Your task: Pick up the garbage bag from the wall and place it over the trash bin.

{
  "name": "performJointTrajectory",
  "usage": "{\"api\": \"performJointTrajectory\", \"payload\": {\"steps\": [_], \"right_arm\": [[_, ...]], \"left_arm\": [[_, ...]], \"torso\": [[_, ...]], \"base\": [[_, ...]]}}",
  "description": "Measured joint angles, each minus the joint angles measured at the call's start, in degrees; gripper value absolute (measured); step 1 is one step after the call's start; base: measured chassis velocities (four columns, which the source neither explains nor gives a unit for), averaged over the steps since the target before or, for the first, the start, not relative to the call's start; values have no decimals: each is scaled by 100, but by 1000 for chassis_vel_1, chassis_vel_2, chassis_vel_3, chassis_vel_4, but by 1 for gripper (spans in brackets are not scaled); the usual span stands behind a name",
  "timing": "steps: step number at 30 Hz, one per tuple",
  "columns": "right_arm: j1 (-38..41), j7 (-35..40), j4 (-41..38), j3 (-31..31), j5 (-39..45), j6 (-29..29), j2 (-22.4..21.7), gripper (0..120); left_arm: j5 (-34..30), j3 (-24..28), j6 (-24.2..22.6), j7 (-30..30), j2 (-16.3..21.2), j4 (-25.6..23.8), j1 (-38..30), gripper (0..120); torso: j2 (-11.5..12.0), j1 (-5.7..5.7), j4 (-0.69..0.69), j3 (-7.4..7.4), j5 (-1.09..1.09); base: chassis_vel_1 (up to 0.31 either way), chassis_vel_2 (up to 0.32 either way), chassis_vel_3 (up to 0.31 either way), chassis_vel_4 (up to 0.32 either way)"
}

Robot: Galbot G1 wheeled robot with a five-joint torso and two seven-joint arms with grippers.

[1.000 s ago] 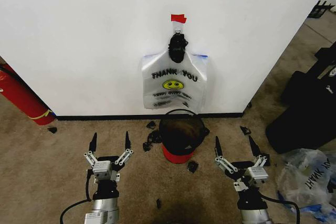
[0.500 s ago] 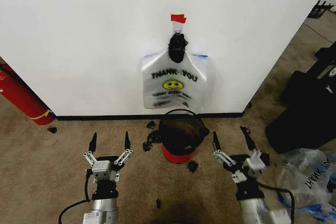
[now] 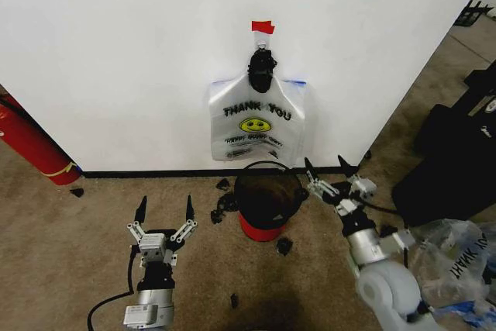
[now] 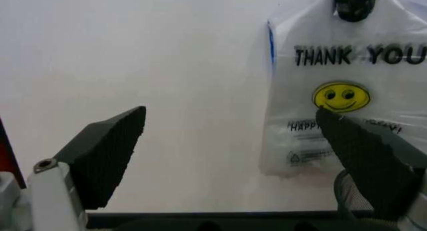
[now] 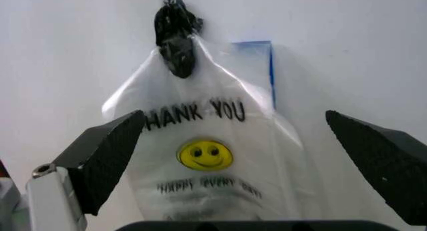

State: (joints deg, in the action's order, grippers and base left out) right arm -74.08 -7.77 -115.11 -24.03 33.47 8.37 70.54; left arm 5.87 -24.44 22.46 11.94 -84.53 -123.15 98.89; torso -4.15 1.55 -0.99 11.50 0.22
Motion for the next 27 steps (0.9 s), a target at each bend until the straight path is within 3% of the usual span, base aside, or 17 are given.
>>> {"api": "performJointTrajectory", "payload": {"steps": [9,27], "right_arm": [[1251,-119,626,559,584,-310,31,100],[2750,-124,1893,1391,960,-427,404,100]], "left_arm": [[7,-96,0,-13,-143,-55,34,100],[94,-218,30,-14,-244,-221,207,100]], "torso": [[0,0,1,0,0],[0,0,0,-1,1]], "base": [[0,0,0,0],[0,0,0,0]]}}
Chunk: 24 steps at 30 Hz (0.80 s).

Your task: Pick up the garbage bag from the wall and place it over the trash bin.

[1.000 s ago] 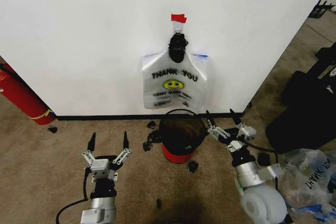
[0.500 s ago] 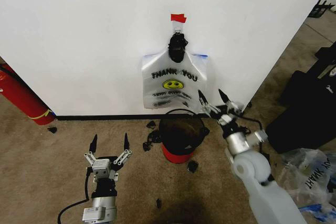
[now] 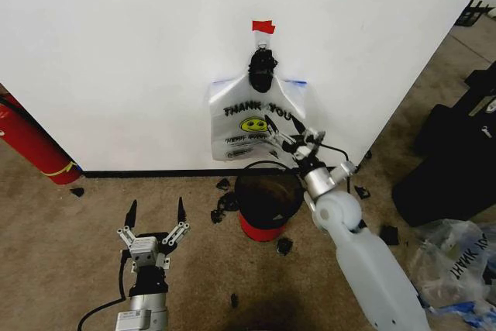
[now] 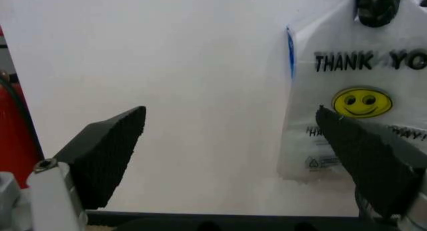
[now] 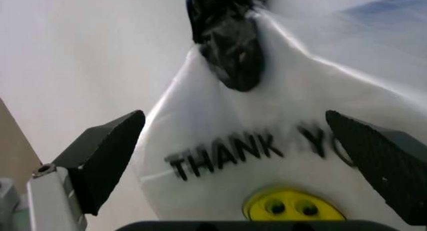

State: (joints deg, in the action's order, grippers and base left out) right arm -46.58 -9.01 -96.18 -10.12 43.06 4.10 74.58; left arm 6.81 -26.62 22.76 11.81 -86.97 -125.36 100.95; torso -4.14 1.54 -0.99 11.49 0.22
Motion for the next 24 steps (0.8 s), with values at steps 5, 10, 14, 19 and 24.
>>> {"api": "performJointTrajectory", "payload": {"steps": [5,10,14,19,24], "right_arm": [[446,17,286,123,3,0,155,100],[694,34,487,136,9,7,250,100],[786,36,562,159,4,13,273,100],[939,63,731,186,-49,31,378,100],[1012,105,848,188,-77,44,454,98]], "left_arm": [[27,-2,11,2,-50,-1,22,100],[39,-9,34,6,-83,4,33,100],[41,-15,42,9,-86,18,27,100],[52,-24,48,11,-96,-5,35,100],[60,-37,54,11,-102,-37,57,100]], "torso": [[0,0,0,0,1],[0,0,0,0,1],[0,0,-1,0,1],[0,0,0,0,1],[0,0,0,0,0]], "base": [[0,0,0,0],[0,0,0,0],[0,0,0,0],[0,0,0,0],[0,0,0,0]]}}
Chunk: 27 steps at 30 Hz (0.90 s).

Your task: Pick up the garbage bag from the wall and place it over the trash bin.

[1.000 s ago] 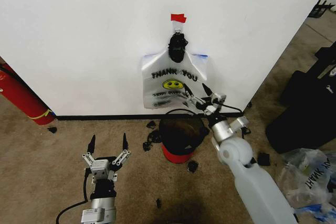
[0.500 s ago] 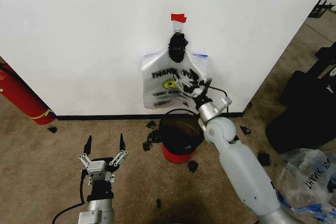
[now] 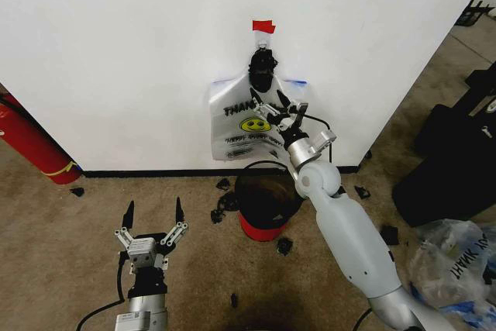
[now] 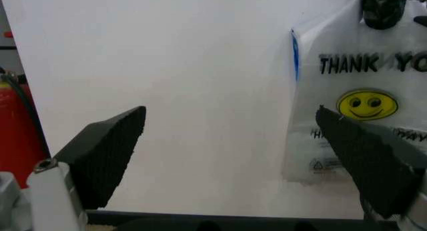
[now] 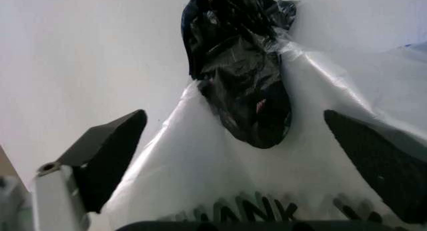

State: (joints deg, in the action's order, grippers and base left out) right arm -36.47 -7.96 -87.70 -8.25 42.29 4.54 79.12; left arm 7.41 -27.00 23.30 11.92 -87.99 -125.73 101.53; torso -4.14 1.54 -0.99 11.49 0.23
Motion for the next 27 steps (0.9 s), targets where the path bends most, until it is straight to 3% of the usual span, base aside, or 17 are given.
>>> {"api": "performJointTrajectory", "payload": {"steps": [16,27], "right_arm": [[164,158,116,53,-6,4,123,71],[176,248,77,71,-3,-22,105,32]], "left_arm": [[30,-3,28,-1,-37,-54,40,100],[59,38,45,-3,-76,-75,65,100]], "torso": [[0,0,0,0,0],[0,-1,0,0,0]], "base": [[0,0,0,0],[0,0,0,0]]}}
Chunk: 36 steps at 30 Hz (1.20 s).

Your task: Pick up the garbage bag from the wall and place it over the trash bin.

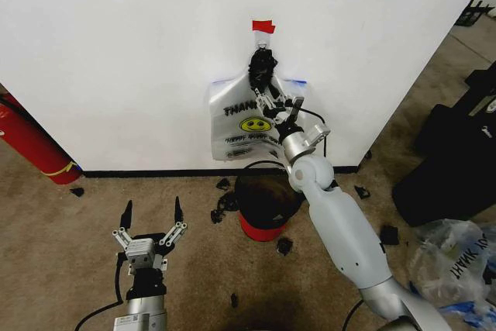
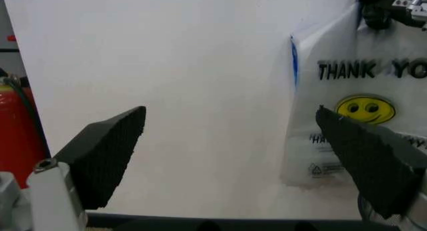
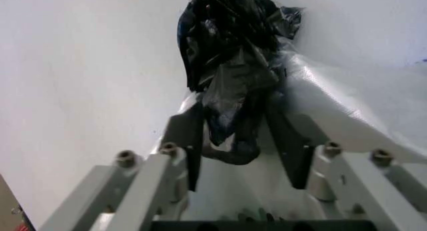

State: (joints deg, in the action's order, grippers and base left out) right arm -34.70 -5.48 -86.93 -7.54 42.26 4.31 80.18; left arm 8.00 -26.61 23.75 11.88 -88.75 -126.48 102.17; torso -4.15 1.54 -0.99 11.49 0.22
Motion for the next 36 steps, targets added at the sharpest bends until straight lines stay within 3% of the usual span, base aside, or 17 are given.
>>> {"api": "performJointTrajectory", "payload": {"steps": [11,36], "right_arm": [[31,95,-9,39,-5,-32,-32,0],[-916,115,-905,-111,-151,-83,-455,0]], "left_arm": [[-1,14,33,-4,-22,-26,16,100],[-22,86,79,-9,35,-79,0,100]], "torso": [[0,0,0,0,0],[-1,0,0,0,-1]], "base": [[0,0,0,0],[0,0,0,0]]}}
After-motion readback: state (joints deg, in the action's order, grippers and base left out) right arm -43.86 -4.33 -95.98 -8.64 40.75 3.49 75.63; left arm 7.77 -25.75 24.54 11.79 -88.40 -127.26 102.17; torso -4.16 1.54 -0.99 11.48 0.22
